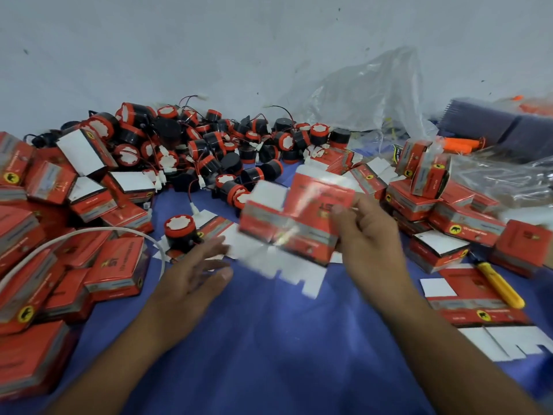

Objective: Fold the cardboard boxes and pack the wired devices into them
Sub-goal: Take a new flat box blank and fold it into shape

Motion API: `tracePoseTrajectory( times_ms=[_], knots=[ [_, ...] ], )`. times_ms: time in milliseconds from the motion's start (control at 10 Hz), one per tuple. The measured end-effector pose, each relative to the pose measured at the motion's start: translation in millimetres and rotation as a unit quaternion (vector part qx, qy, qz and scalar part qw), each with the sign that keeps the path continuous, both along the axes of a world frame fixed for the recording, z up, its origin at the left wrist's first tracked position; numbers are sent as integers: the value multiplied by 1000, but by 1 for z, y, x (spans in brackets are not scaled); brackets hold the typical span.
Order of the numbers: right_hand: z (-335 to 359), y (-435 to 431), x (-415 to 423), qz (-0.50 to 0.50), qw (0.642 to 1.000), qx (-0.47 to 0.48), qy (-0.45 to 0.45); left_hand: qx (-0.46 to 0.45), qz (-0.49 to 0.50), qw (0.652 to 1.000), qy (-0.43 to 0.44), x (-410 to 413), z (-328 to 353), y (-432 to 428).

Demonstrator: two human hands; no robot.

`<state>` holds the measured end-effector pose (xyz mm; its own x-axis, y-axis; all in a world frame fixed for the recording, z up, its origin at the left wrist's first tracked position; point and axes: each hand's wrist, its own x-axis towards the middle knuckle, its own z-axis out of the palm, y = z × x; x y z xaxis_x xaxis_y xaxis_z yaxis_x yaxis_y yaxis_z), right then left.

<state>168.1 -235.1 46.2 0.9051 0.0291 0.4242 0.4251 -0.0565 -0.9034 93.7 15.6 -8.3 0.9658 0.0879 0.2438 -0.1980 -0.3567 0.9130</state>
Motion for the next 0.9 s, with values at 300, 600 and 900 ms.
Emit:
tracePoseTrajectory(
  times_ms=[300,600,900],
  knots=[
    [-62,66,-23,55,977,-35,203,-250,-135,955,79,-13,7,-14],
    [-45,69,-40,211,901,-379,1,-426,-146,884,123,-27,20,-24],
    [-29,53,-23,289,913,-289,-1,-315,-154,936,28,-17,21,2]
  ],
)
